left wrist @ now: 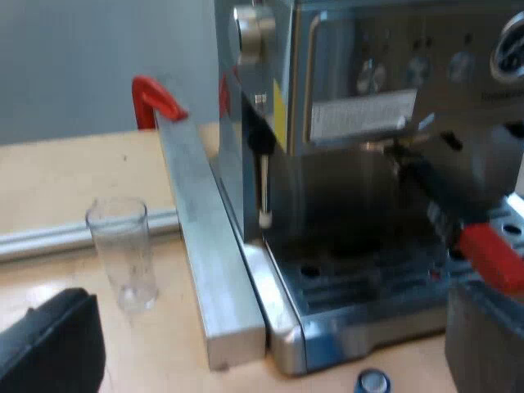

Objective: Remove mug from coffee machine

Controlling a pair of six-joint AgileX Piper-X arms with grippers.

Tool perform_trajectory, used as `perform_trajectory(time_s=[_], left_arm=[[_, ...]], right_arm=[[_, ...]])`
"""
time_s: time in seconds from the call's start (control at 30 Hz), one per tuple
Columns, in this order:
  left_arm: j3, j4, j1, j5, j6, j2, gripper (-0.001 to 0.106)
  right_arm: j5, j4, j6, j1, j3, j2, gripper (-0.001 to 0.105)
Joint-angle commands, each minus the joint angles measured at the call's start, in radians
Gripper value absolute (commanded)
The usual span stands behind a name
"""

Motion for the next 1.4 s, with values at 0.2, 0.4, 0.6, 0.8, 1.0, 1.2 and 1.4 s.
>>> perform_trajectory(time_s=[0.2,0.4,0.6,0.8,1.0,1.2,1.4], left_arm=[[-0.009,0.098,0.003,-0.002,0.006,-0.145,0.086],[0.0,0.082,0.003,-0.031,0.006,-0.145,0.086],[0.053,-0.042,0.003,-0.065,0.006,-0.145,0.086],[0.122,-0.106,0.003,-0.065,0.006,-0.143,0.086],[0.196,-0.107,0.003,-0.064,0.006,-0.143,0.086],[0.229,-0.116,0.003,-0.04,0.006,-0.143,0.086],[0.229,-0.114,0.003,-0.02,0.006,-0.143,0.086]], right_arm=[[-0.076,0.032,-0.01,-0.005,0.062,-0.069,0.044],[-0.109,0.0,0.01,-0.005,0.117,-0.073,0.044],[-0.121,-0.008,0.002,-0.005,0.166,-0.073,0.044],[-0.121,-0.008,0.002,-0.005,0.209,-0.073,0.044],[-0.121,-0.016,0.002,-0.005,0.229,-0.07,0.044],[-0.121,-0.016,0.002,-0.005,0.229,-0.07,0.044],[-0.121,-0.016,0.002,-0.005,0.229,-0.07,0.044]])
